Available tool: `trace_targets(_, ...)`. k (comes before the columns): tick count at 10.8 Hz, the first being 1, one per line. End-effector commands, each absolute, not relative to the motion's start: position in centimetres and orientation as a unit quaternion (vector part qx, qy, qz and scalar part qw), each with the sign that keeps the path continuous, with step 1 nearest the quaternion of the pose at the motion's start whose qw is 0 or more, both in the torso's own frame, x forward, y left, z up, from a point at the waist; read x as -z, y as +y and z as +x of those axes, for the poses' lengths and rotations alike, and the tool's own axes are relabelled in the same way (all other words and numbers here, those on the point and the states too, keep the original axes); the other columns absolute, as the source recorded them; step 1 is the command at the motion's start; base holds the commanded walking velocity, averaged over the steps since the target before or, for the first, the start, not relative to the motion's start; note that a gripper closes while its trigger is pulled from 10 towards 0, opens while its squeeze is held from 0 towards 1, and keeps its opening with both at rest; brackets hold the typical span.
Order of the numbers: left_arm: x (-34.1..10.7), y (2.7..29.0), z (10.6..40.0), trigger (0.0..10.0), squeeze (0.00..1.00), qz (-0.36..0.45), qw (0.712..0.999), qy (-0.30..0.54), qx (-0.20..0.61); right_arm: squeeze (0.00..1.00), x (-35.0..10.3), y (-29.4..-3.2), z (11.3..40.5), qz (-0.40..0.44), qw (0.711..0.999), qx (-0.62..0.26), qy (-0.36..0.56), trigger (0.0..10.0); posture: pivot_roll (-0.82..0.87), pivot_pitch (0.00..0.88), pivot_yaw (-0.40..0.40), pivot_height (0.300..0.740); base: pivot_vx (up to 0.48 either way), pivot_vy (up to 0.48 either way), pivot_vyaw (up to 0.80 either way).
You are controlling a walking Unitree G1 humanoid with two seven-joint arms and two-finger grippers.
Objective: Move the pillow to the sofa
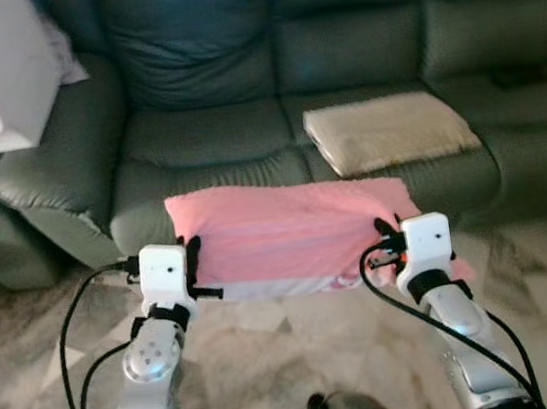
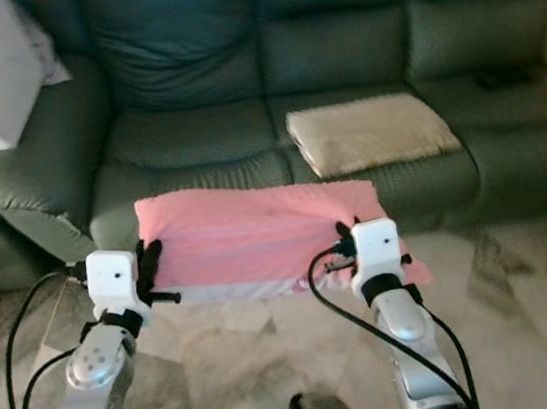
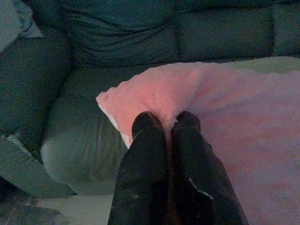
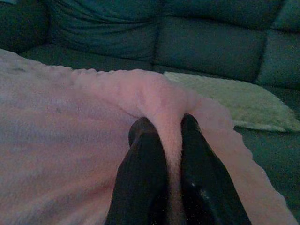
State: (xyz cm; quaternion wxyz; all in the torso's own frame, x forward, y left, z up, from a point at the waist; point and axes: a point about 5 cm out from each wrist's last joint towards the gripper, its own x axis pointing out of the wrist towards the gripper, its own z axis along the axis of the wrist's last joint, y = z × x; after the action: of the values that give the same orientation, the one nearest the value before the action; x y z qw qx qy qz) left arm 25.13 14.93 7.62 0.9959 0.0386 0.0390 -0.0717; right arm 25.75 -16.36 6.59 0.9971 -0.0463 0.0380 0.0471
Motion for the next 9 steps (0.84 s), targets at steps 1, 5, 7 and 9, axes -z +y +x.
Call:
trace_targets(1,-8.0,15.3,25.3,10.0,0.0,0.04,0.996,0.031,0.068,0.0,-7.2,-16.4,26.0,-0.045,0.998,-0.047,0.022,10.0,-0.05,0.122,-0.052,0.74,0.446,0.0,0.0)
trace_targets(5,-8.4,14.3,25.2,10.0,0.0,0.061,0.994,0.012,0.094,0.0,-7.2,-16.3,26.1,-0.045,0.998,-0.05,0.021,10.0,-0.05,0.125,-0.048,0.74,0.448,0.0,0.0)
trace_targets(7,-8.3,14.3,25.2,10.0,0.0,0.057,0.994,0.015,0.093,0.0,-7.2,-16.2,26.0,-0.044,0.998,-0.049,0.023,10.0,-0.06,0.129,-0.046,0.74,0.446,0.0,0.0)
trace_targets(9,-8.2,14.2,25.3,10.0,0.0,0.057,0.994,0.016,0.093,0.0,-7.2,-16.4,25.9,-0.046,0.998,-0.046,0.023,10.0,-0.06,0.131,-0.046,0.74,0.441,0.0,0.0)
